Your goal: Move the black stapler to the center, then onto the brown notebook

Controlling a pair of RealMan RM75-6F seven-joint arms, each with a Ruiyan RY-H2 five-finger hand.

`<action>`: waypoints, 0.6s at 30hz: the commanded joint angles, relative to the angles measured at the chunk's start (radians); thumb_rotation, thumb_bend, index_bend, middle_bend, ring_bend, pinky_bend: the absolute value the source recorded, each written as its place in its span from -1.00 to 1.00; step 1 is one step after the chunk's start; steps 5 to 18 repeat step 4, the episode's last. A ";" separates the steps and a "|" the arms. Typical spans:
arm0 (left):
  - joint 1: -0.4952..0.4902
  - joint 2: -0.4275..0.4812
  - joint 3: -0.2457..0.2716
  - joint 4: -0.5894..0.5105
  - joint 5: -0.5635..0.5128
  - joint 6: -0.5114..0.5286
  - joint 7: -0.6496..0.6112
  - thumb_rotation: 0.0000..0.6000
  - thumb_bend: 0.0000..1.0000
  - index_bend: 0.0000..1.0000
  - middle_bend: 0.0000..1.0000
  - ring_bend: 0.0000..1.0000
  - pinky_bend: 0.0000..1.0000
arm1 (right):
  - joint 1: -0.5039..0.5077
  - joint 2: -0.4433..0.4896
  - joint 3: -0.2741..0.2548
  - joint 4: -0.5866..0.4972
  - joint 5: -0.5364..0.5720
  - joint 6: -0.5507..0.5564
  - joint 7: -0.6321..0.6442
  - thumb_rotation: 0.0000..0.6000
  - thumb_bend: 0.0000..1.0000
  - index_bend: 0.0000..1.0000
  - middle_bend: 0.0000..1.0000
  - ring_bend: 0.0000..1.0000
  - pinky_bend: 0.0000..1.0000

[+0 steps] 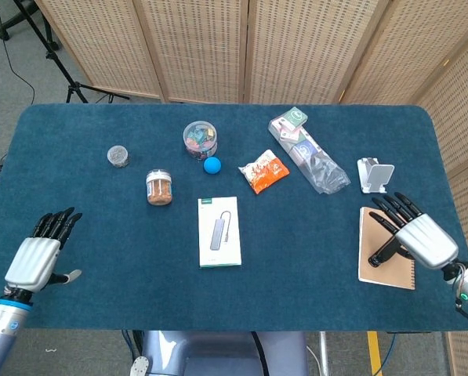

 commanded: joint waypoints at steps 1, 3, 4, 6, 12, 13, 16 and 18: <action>0.022 -0.005 0.007 0.019 0.012 0.030 0.002 1.00 -1.00 -1.00 -1.00 -1.00 -1.00 | -0.144 0.128 0.115 -0.541 0.203 0.018 -0.276 1.00 -1.00 -0.94 -1.00 -1.00 -1.00; 0.032 -0.015 0.007 0.042 0.015 0.048 0.016 1.00 -1.00 -1.00 -1.00 -1.00 -1.00 | -0.173 0.154 0.126 -0.672 0.253 0.004 -0.352 1.00 -1.00 -0.96 -1.00 -1.00 -1.00; 0.034 -0.021 0.006 0.054 0.015 0.054 0.025 1.00 -1.00 -1.00 -1.00 -1.00 -1.00 | -0.181 0.161 0.129 -0.711 0.270 0.000 -0.377 1.00 -1.00 -0.97 -1.00 -1.00 -1.00; 0.034 -0.021 0.006 0.054 0.015 0.054 0.025 1.00 -1.00 -1.00 -1.00 -1.00 -1.00 | -0.181 0.161 0.129 -0.711 0.270 0.000 -0.377 1.00 -1.00 -0.97 -1.00 -1.00 -1.00; 0.034 -0.021 0.006 0.054 0.015 0.054 0.025 1.00 -1.00 -1.00 -1.00 -1.00 -1.00 | -0.181 0.161 0.129 -0.711 0.270 0.000 -0.377 1.00 -1.00 -0.97 -1.00 -1.00 -1.00; 0.034 -0.021 0.006 0.054 0.015 0.054 0.025 1.00 -1.00 -1.00 -1.00 -1.00 -1.00 | -0.181 0.161 0.129 -0.711 0.270 0.000 -0.377 1.00 -1.00 -0.97 -1.00 -1.00 -1.00; 0.034 -0.021 0.006 0.054 0.015 0.054 0.025 1.00 -1.00 -1.00 -1.00 -1.00 -1.00 | -0.181 0.161 0.129 -0.711 0.270 0.000 -0.377 1.00 -1.00 -0.97 -1.00 -1.00 -1.00; 0.034 -0.021 0.006 0.054 0.015 0.054 0.025 1.00 -1.00 -1.00 -1.00 -1.00 -1.00 | -0.181 0.161 0.129 -0.711 0.270 0.000 -0.377 1.00 -1.00 -0.97 -1.00 -1.00 -1.00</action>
